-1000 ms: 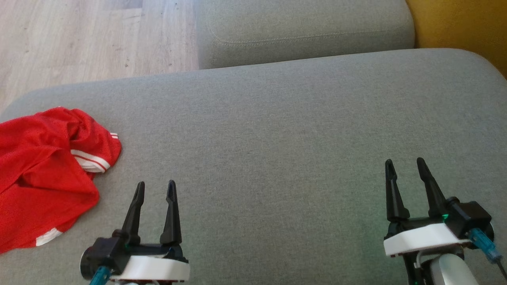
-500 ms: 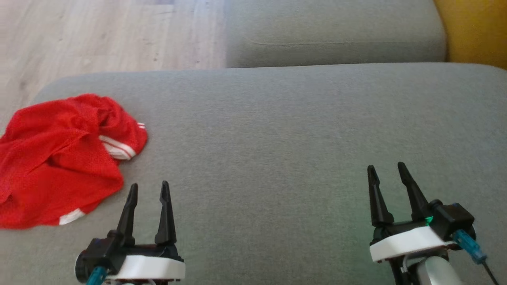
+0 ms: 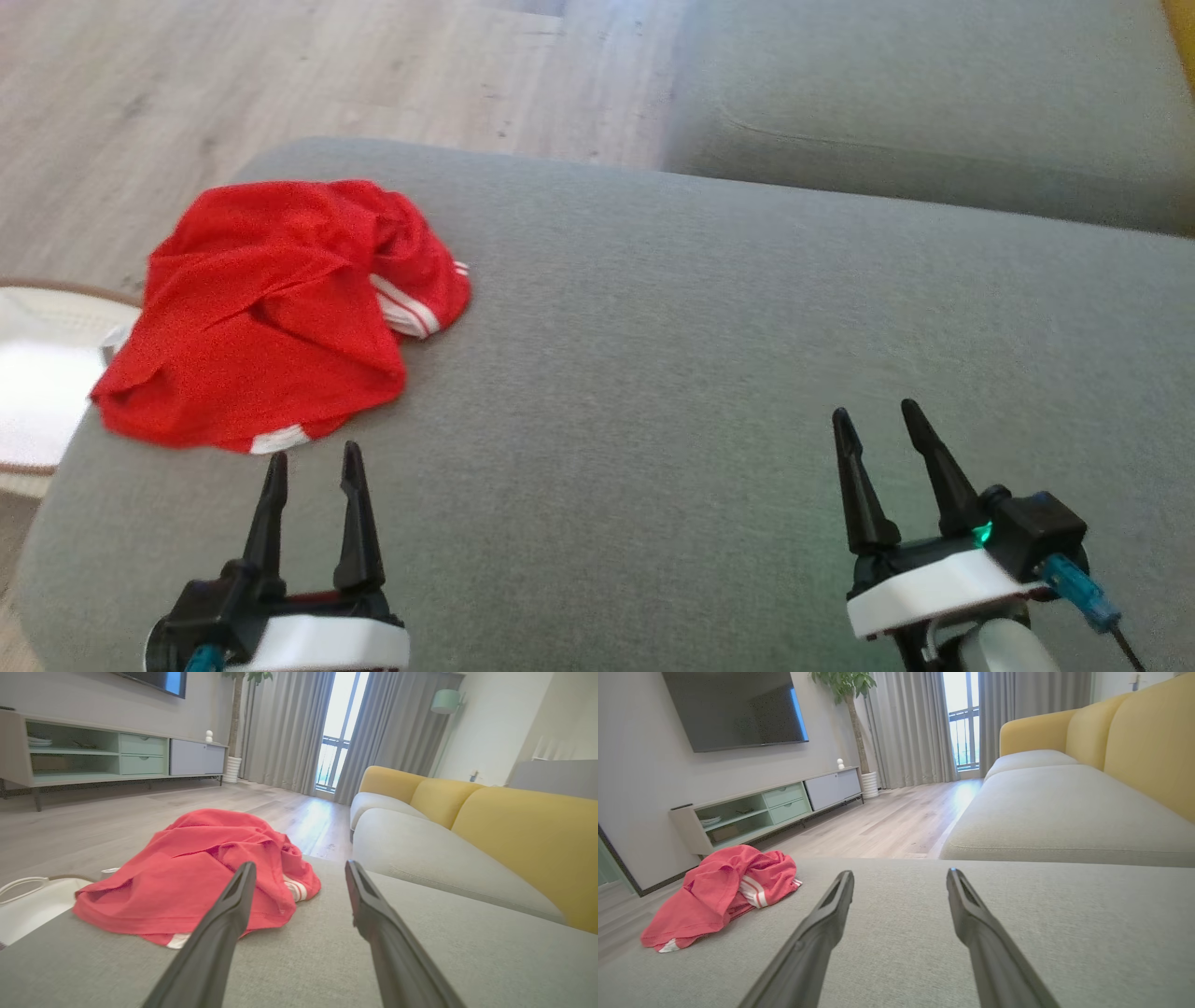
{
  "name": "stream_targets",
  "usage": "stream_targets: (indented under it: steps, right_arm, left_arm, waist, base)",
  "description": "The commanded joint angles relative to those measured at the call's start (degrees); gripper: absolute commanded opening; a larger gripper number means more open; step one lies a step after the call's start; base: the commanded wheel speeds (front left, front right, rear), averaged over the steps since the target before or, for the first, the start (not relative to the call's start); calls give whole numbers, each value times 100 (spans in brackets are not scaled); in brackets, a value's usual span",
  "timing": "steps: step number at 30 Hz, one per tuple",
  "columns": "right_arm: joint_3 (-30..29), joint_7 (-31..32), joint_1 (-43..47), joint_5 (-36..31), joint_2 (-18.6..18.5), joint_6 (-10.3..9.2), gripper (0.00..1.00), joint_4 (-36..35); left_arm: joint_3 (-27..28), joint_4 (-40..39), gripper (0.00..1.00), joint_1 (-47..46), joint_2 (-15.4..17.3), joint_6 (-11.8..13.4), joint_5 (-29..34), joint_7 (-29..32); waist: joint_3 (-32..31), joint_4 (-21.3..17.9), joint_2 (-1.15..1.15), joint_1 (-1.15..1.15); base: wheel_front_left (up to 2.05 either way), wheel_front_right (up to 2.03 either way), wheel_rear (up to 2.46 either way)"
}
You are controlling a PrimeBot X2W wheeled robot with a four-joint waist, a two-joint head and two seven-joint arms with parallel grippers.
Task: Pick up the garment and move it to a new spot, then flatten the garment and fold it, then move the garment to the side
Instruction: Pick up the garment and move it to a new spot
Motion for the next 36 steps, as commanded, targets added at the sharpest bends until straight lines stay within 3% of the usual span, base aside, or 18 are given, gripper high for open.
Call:
stream_targets:
  steps: [1,13,22,26,30,33,36]
  right_arm:
    - [170,-62,-98,43,-42,44,100,-154]
    - [303,-62,-74,161,-42,44,100,-138]
    - [292,-62,-213,109,-42,44,100,-206]
    - [184,-62,-349,16,-42,44,100,-306]
    - [9,-62,-532,-142,-42,44,100,-417]
    - [-97,-62,-679,-298,-42,44,100,-489]
    - [-228,-62,-832,-445,-42,44,100,-577]
  left_arm:
    - [237,-158,100,-135,-11,-4,68,-55]
    - [448,-241,100,-18,-11,-25,178,-55]
    - [610,-341,100,-134,-12,4,143,-55]
    - [834,-346,100,-448,27,-102,277,-55]
    - [1108,-197,100,-1104,311,-245,422,-55]
    - [1135,267,100,-1763,742,-390,495,-22]
    - [1009,847,100,-2558,1235,-515,548,391]
  waist:
    - [-77,221,0,0]
    - [-132,557,0,0]
    - [160,386,0,0]
    - [507,256,0,0]
    - [928,126,0,0]
    - [1262,13,0,0]
    - [1606,-87,0,0]
  base:
    - [0,0,0]
    - [0,0,0]
    - [0,0,0]
    - [0,0,0]
    - [0,0,0]
    - [0,0,0]
    - [0,0,0]
